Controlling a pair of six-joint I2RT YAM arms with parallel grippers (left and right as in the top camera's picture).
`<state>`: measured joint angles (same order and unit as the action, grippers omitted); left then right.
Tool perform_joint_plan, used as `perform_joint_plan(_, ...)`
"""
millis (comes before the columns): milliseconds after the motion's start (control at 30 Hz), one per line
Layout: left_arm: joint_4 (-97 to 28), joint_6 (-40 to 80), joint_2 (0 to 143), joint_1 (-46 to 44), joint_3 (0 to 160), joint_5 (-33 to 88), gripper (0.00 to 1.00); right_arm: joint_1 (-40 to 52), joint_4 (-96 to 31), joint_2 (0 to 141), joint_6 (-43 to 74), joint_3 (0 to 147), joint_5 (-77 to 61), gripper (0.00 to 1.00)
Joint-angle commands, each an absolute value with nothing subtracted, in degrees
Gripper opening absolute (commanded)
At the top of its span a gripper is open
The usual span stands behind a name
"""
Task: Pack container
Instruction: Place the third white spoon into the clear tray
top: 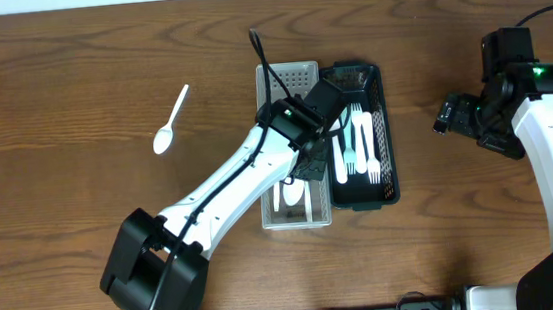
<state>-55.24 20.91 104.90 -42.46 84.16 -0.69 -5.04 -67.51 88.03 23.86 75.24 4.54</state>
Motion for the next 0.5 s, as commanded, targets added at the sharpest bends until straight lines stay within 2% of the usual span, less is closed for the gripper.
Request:
perform_joint_plan(0,-56.1,21.7,101.8,-40.5,87.3,-2.7,0.79,-5.3,-67.5,88.2,23.5,75.2,5.1,0.99)
perform_joint_plan(33,-56.5,21.2,100.9,-39.8,88.4,-2.7,0.92,-5.3,-67.5,88.2,23.5,75.2,5.1,0.99)
perform_joint_plan(133,-56.5,16.4,97.0,-35.9,90.9,-2.7,1.0,-5.3,-67.4,88.2,23.5,75.2,5.1,0.99)
perform_joint_plan(267,-56.6,10.4,93.4,-28.5,91.1,-6.1,0.98,-5.3,-67.2,88.2,23.5,75.2,5.1,0.99)
perform_joint_plan(467,-57.4,0.1,95.2,-15.5,90.4,-6.7,0.98,-5.3,-66.9,88.2,23.5,75.2,5.1,0.99)
